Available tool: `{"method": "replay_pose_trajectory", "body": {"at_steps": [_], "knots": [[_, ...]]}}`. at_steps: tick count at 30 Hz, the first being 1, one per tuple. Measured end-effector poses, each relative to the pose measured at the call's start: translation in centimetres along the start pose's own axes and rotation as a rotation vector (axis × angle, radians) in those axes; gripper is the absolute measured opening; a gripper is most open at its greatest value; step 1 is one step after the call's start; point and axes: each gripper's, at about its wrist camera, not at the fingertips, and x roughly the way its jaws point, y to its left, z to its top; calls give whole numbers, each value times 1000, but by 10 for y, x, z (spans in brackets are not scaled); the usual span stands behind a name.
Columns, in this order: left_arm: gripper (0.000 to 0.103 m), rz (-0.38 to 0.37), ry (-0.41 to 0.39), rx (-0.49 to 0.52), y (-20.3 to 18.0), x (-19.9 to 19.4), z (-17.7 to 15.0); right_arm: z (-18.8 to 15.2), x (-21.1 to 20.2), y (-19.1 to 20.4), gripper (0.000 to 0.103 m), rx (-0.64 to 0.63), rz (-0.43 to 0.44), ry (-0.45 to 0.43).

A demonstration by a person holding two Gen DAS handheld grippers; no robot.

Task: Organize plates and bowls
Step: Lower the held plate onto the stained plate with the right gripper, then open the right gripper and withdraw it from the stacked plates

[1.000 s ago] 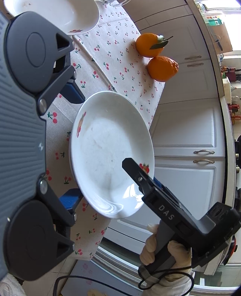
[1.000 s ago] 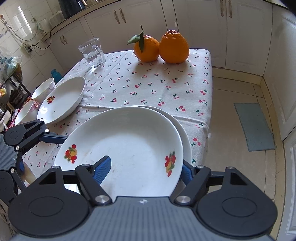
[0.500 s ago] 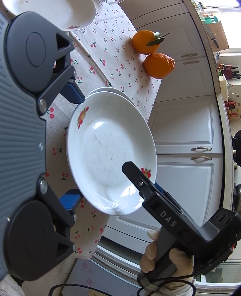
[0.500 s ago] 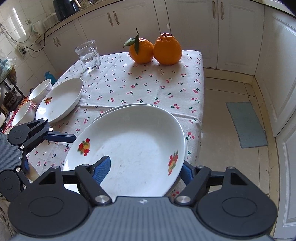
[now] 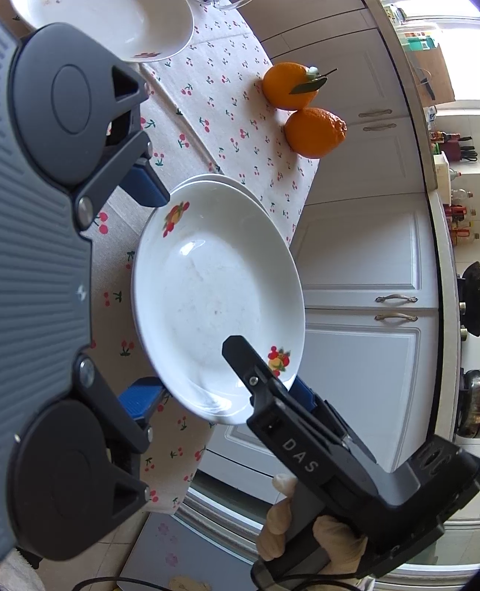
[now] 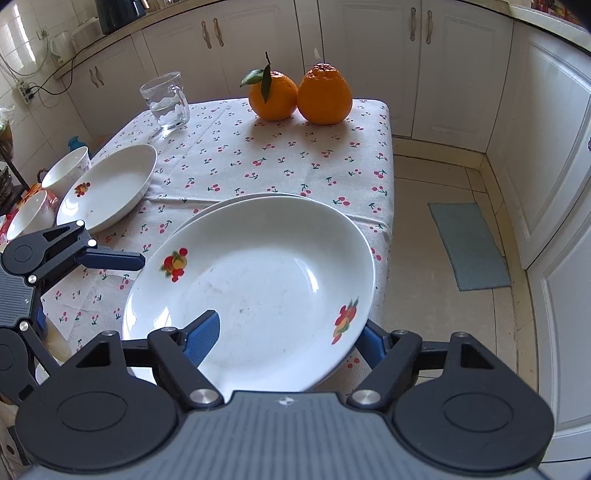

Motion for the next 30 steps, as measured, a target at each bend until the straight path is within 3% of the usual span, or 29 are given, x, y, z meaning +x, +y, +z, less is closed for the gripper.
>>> {"method": "replay_pose_trajectory", "body": {"at_steps": [16,20,22,30], "knots": [[98,12,1,12,-2,0,-2,-9,0,4,84,8,-40,20],[98,27,-8,5,-2,-8,-4,-11,-6,9,91,-11,-41,-2],[99,36,-17,-1,-2,-14,-6,-12,-11,15,101,-25,-51,-22],[100,172,-63,-86,9,-49,-21,-19,-27,54,103,-123,-72,-88]]}}
